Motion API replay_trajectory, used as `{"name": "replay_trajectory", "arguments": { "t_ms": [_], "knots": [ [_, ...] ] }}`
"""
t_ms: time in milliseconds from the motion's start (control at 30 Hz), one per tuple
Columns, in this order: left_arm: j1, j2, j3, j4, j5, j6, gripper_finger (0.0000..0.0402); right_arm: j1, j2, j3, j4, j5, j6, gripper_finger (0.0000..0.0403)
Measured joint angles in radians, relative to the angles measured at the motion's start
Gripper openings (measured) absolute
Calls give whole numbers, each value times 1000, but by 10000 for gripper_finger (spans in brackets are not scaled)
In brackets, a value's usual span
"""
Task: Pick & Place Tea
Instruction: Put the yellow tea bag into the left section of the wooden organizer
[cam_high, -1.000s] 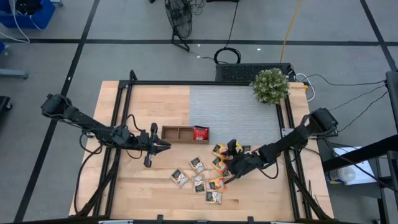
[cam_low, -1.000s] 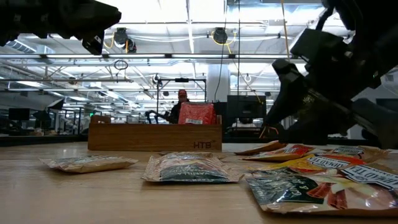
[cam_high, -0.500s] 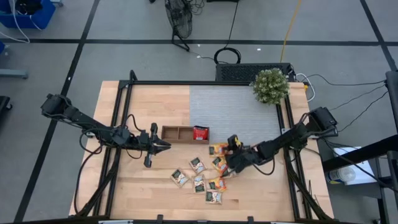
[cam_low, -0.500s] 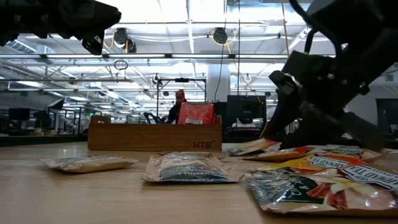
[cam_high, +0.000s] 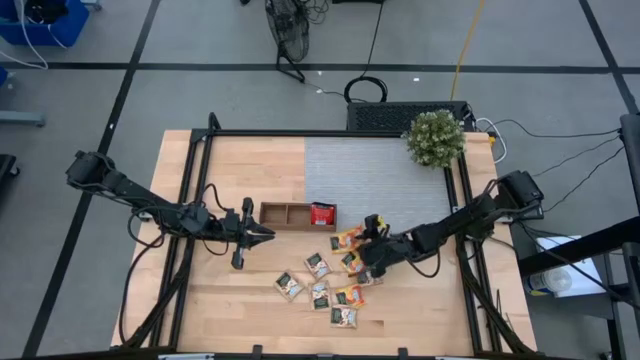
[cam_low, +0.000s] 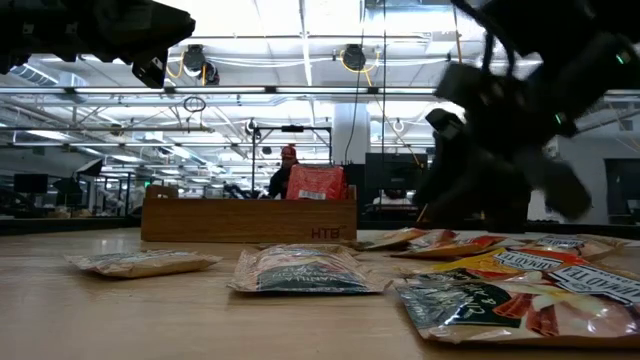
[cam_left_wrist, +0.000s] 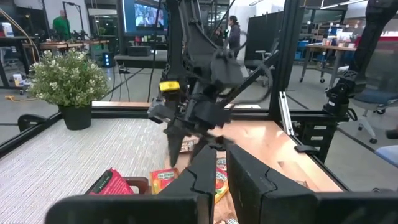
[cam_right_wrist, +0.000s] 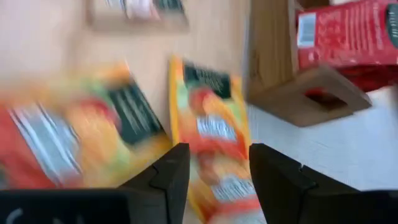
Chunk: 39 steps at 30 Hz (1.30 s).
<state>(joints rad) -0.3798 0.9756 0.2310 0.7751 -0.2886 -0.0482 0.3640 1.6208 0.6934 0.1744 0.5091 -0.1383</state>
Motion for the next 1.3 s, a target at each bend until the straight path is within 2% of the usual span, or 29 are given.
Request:
{"name": "replay_trajectory", "arguments": {
  "t_ms": [100,233,367,500,667,733,967,1133,1300],
  "knots": [
    [0,0,0,0,0,0,42,-36,-12,81,-128,-126,104,161],
    [0,0,0,5,0,-1,42,-71,-12,183,-250,-150,102,183],
    [0,0,1,6,0,-8,42,-107,-11,196,-263,-156,48,213],
    [0,0,1,6,0,-10,42,-149,4,190,-245,-224,100,240],
    [0,0,1,6,0,-9,42,-173,82,187,-212,-235,91,257],
    [0,0,1,6,0,-9,42,-189,120,188,-177,-269,91,260],
    [0,0,1,6,0,-6,42,-216,209,192,-137,-329,110,251],
    [0,0,1,5,0,-6,42,-211,190,190,-131,-332,127,230],
    [0,0,1,6,0,-7,42,-199,141,186,-155,-357,129,187]
  ]
}}
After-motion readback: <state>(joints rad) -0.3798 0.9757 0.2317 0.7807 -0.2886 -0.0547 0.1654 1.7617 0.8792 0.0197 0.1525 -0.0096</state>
